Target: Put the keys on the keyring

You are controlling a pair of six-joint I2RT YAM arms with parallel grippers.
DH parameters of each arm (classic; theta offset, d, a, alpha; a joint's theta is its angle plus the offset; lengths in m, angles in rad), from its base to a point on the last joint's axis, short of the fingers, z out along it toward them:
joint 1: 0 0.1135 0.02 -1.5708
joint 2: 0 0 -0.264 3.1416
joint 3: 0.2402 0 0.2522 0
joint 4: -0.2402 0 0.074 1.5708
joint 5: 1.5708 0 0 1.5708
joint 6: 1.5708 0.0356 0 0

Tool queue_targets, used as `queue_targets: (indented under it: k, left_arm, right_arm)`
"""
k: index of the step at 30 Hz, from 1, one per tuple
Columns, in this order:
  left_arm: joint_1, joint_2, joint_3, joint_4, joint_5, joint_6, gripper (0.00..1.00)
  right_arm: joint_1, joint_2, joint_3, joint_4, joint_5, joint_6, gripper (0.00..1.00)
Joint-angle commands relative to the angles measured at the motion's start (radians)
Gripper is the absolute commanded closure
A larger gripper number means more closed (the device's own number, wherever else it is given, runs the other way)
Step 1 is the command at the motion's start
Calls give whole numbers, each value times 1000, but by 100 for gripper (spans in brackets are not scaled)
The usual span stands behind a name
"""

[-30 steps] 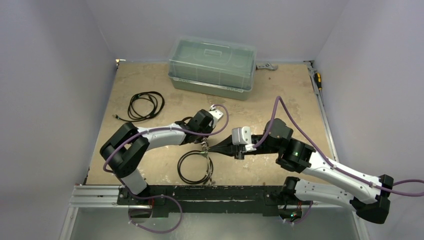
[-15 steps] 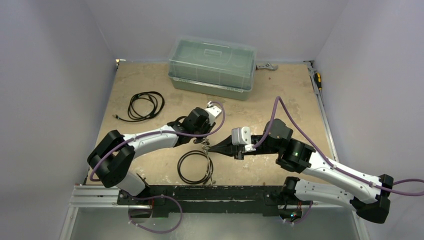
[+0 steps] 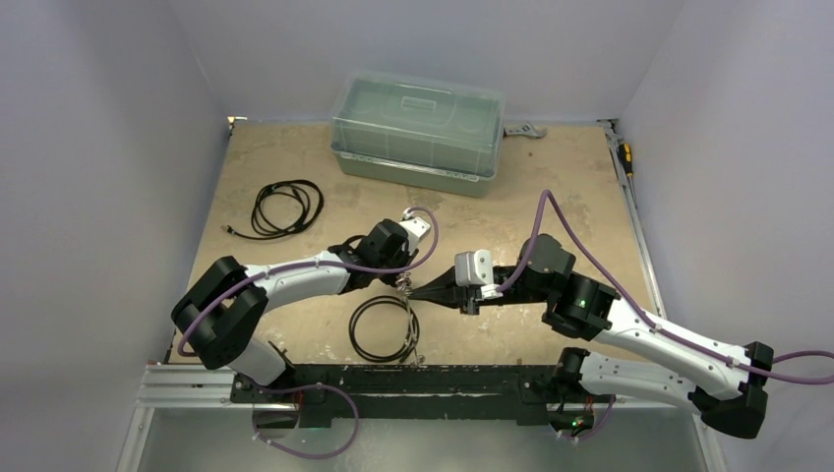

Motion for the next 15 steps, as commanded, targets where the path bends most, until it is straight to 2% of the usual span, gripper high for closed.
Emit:
queue_targets:
  k: [1, 6, 15]
  left_arm:
    - [3, 19, 10, 43, 17, -30, 74]
    - [3, 53, 26, 46, 17, -26, 79]
    - [2, 66, 29, 59, 13, -18, 80]
  right_arm:
    - [4, -7, 11, 54, 5, 5, 100]
    - [6, -5, 11, 54, 5, 3, 100]
    - [8, -4, 12, 52, 2, 3, 100]
